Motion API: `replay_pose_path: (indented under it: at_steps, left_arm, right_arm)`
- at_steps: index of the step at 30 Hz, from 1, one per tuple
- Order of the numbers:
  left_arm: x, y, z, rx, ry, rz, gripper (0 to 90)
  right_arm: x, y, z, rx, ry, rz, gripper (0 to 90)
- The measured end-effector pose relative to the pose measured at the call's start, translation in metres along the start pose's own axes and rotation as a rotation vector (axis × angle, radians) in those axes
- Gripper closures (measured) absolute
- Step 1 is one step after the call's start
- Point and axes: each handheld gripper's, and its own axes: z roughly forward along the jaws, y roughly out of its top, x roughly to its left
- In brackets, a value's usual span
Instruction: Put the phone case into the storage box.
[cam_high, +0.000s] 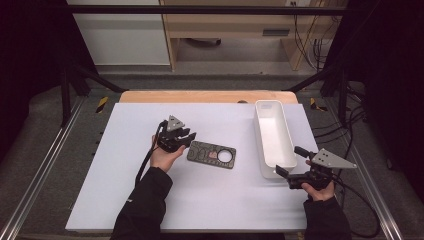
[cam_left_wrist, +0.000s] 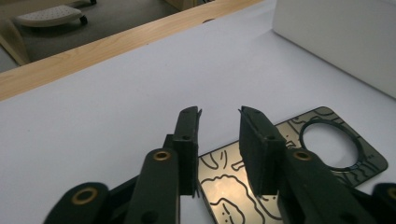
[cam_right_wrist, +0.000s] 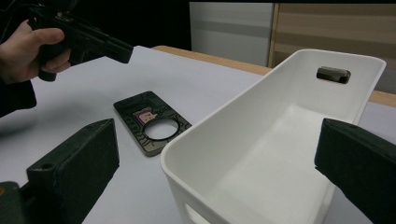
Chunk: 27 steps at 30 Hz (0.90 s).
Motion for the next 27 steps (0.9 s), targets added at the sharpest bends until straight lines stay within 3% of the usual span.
replay_pose_path:
  at_steps: [10,27]
  left_arm:
    - [-0.001,0.004,0.019,0.044,0.013,0.018,88.8]
    - [0.003,0.004,0.058,0.134,0.022,-0.014,89.0]
  right_arm:
    - [0.0,0.0,0.0,0.0,0.001,-0.001,0.4]
    - [0.0,0.0,-0.001,-0.006,0.004,0.002,0.4]
